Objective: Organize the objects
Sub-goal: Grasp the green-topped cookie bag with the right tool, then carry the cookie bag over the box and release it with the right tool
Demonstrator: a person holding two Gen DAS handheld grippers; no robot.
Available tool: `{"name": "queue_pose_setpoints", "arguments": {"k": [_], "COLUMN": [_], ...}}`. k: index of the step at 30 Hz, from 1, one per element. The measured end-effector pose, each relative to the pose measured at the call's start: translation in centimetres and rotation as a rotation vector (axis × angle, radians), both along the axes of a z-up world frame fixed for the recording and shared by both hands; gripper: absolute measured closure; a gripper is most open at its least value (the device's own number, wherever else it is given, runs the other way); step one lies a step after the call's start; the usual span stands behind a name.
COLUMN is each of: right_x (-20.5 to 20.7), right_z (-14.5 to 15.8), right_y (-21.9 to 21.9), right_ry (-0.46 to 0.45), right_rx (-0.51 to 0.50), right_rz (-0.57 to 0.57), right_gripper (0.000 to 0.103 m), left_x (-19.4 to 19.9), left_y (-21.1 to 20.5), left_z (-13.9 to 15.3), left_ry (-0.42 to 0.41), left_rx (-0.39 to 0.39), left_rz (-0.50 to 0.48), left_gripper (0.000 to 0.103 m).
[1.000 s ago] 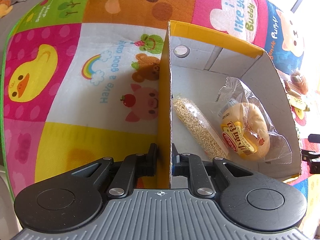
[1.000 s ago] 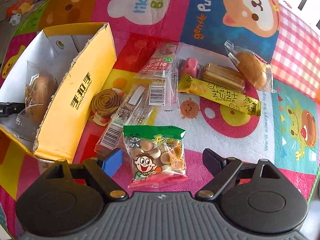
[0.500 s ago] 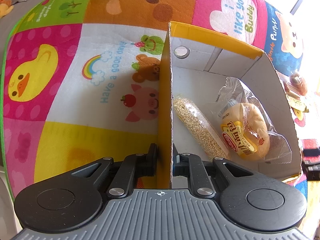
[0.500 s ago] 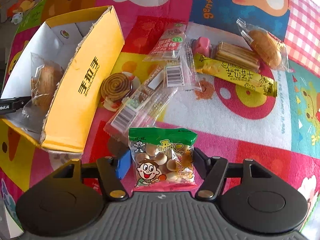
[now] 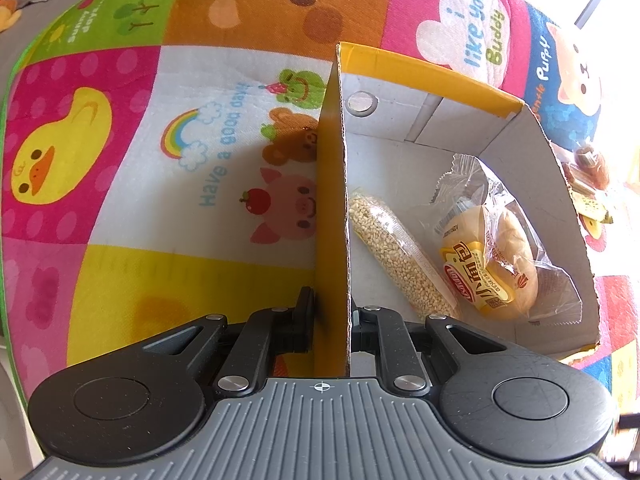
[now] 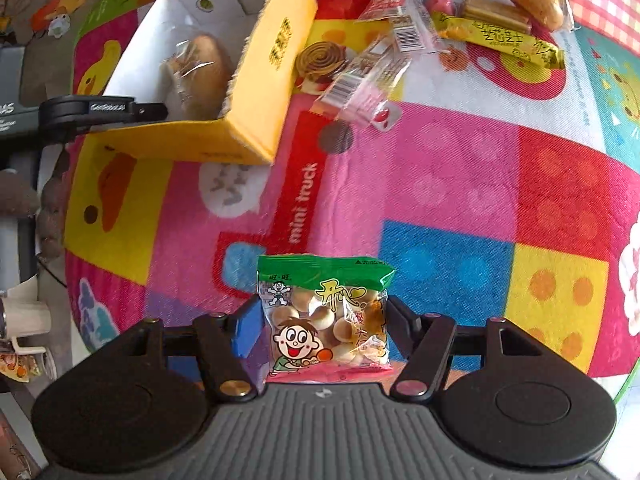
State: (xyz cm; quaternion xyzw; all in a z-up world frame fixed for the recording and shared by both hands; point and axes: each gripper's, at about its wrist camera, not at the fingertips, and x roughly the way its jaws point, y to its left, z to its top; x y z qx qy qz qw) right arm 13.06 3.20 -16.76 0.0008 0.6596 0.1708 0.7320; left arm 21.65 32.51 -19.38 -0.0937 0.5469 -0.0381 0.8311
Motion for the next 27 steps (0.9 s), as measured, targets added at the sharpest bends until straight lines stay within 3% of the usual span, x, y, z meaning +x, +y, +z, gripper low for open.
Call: {"name": "queue_pose_setpoints", "arguments": {"k": [9,17,22,27], "right_x": [0.4,3.7,5.7,6.4], "right_z": [2.8,0.9,1.0,2.6], "right_y": [3.4,2.2,1.2,1.0], "right_ry": [-0.049,-0.141,-0.2,-0.082], "right_rx": [0.042,-0.107,-0.138,-0.06], "right_rz": [0.026,-0.024,-0.054,-0.083], "right_gripper": [0.038,0.038,0.038,0.038], "left_x": [0.0,0.0,0.0,0.0], "left_y": [0.2,0.2,0.2,0.2], "left_z": [-0.1,-0.2,-0.2,-0.2], "left_ry": [0.0,-0.001,-0.002,0.0], "left_rx": [-0.012,-0.02,-0.021,-0.023], "left_rz": [-0.006,-0.003,-0.003,0.003], "left_gripper": [0.087,0.087,0.087,0.087]}}
